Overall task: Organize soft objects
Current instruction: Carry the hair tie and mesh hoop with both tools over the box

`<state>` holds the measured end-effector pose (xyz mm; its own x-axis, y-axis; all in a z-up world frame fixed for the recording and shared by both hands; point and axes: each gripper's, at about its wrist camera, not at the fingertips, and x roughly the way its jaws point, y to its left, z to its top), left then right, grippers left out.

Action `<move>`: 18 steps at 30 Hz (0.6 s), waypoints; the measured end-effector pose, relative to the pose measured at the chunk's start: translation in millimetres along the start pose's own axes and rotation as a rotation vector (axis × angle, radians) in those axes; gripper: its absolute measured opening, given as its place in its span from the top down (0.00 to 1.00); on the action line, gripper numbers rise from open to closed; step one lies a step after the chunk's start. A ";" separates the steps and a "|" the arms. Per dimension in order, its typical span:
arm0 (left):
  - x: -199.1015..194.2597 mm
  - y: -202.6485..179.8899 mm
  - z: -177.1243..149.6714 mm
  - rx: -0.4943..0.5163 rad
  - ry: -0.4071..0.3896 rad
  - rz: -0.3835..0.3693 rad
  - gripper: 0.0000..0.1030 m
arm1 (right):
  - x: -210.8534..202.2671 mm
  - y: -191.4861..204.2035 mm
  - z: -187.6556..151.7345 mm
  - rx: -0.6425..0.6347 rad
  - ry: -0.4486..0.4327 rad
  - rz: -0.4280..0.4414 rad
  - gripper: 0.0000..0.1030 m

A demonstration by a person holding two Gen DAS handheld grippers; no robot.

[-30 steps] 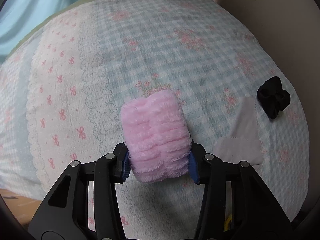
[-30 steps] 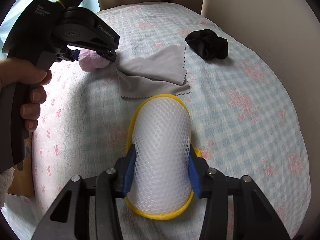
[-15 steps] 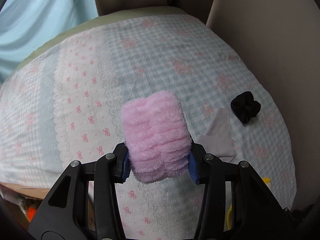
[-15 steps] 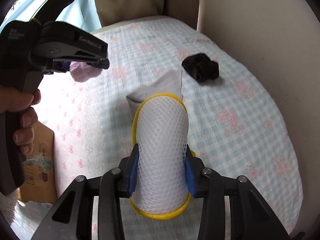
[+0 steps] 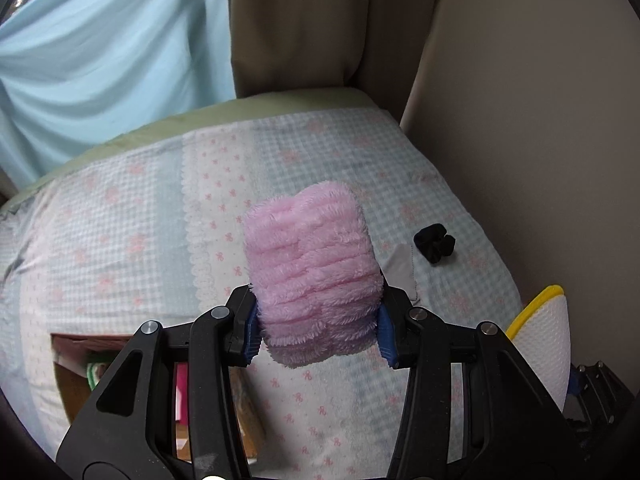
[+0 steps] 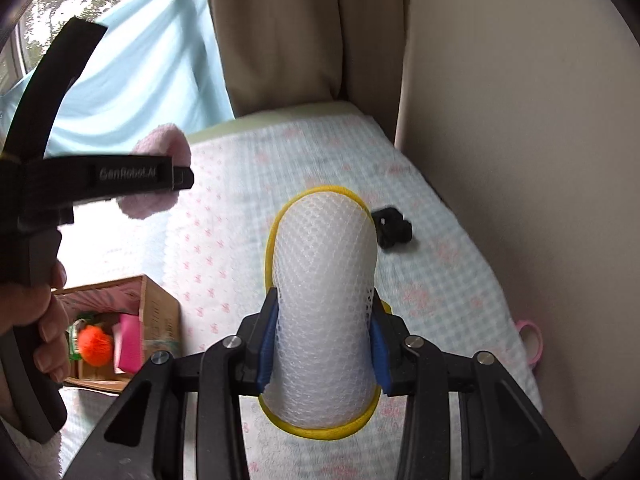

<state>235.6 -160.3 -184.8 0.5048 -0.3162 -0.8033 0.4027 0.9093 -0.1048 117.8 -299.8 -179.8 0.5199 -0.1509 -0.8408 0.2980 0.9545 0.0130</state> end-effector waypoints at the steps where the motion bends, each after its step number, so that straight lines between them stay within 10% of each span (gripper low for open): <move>1: -14.5 4.4 -0.4 -0.005 -0.011 0.005 0.60 | -12.0 3.0 4.9 -0.009 -0.013 0.004 0.65; 18: -182.1 155.9 -60.8 -0.104 -0.114 0.132 0.60 | -142.0 131.8 37.9 -0.179 -0.145 0.109 0.65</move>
<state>160.1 55.4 -90.5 0.6334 -0.2159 -0.7431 0.2494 0.9660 -0.0680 113.5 -162.3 -38.1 0.6546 -0.0672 -0.7530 0.0941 0.9955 -0.0071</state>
